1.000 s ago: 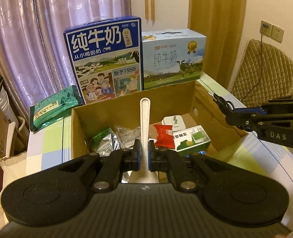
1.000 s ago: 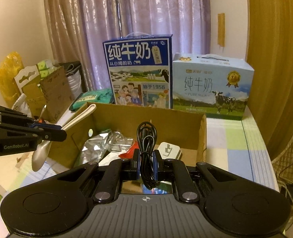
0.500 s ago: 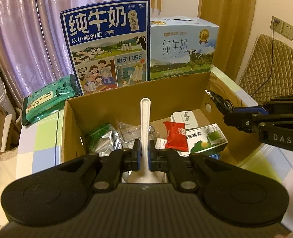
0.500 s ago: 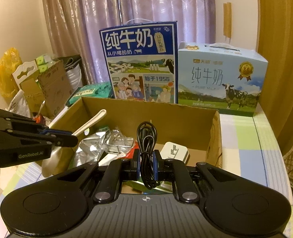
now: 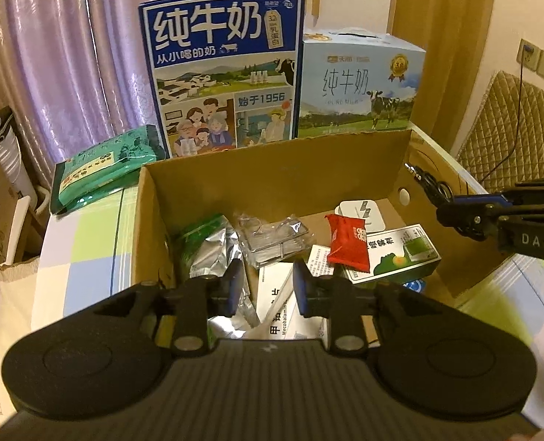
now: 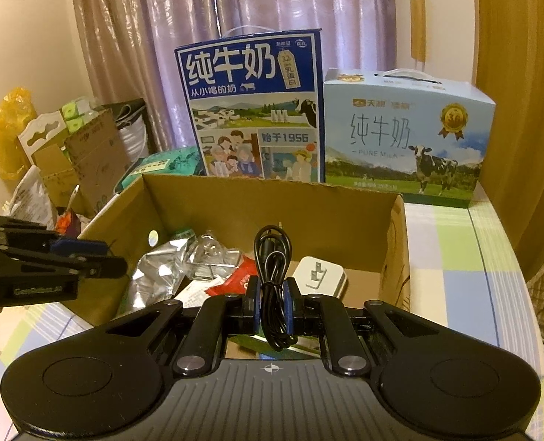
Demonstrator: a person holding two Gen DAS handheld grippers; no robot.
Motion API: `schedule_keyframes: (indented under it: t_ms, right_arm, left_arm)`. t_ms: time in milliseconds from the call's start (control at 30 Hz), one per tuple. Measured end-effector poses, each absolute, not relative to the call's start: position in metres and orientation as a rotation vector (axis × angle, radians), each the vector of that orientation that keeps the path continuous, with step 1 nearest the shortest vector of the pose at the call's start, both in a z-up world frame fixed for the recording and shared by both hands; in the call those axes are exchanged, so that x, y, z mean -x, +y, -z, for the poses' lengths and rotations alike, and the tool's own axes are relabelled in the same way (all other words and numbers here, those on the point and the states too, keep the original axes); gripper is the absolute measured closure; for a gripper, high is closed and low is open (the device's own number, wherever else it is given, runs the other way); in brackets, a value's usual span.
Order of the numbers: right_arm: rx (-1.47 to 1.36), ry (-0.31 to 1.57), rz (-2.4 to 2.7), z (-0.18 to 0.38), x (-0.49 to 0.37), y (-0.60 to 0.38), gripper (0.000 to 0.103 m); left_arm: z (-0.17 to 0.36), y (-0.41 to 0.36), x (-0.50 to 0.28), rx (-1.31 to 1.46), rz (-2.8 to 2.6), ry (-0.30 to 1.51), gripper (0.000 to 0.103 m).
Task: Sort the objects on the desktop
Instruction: 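Carry the white spoon and black cable over the cardboard box, then open both tools to drop the spoon and cable into the box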
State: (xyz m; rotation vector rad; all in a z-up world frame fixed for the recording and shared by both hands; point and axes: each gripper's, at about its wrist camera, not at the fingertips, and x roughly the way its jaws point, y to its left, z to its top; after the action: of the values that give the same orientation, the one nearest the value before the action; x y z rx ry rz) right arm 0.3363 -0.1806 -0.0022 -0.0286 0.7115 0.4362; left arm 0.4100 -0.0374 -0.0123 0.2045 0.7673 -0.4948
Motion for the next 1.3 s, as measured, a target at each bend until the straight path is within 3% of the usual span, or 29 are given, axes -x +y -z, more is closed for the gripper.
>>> schedule_keyframes:
  t_ms: [167, 300, 400, 467, 767, 900, 1133, 1300]
  right_arm:
    - [0.034, 0.706, -0.448, -0.002, -0.339, -0.173, 0.094]
    - [0.037, 0.705, -0.47, -0.005, -0.342, -0.165, 0.093]
    - [0.018, 0.685, -0.463, -0.007, -0.34, -0.167, 0.08]
    - [0.01, 0.674, -0.451, -0.008, -0.337, -0.171, 0.062]
    - [-0.046, 0.699, -0.404, -0.013, -0.311, -0.204, 0.042]
    - [-0.06, 0.708, -0.401, -0.017, -0.291, -0.215, 0.033]
    - [-0.067, 0.757, -0.401, -0.024, -0.256, -0.226, 0.009]
    - [-0.083, 0.791, -0.4, -0.029, -0.229, -0.235, 0.002]
  left_arm:
    - [0.009, -0.029, -0.406, -0.198, 0.484, 0.759, 0.078]
    - [0.008, -0.024, -0.401, -0.185, 0.486, 0.753, 0.063]
    - [0.007, -0.02, -0.395, -0.172, 0.481, 0.748, 0.046]
    - [0.007, -0.017, -0.391, -0.158, 0.475, 0.743, 0.037]
    - [-0.002, -0.007, -0.354, -0.106, 0.428, 0.698, 0.003]
    - [-0.009, -0.007, -0.334, -0.088, 0.395, 0.687, 0.001]
    - [-0.021, -0.004, -0.297, -0.04, 0.35, 0.725, 0.001]
    - [-0.03, -0.006, -0.263, -0.044, 0.32, 0.738, 0.001]
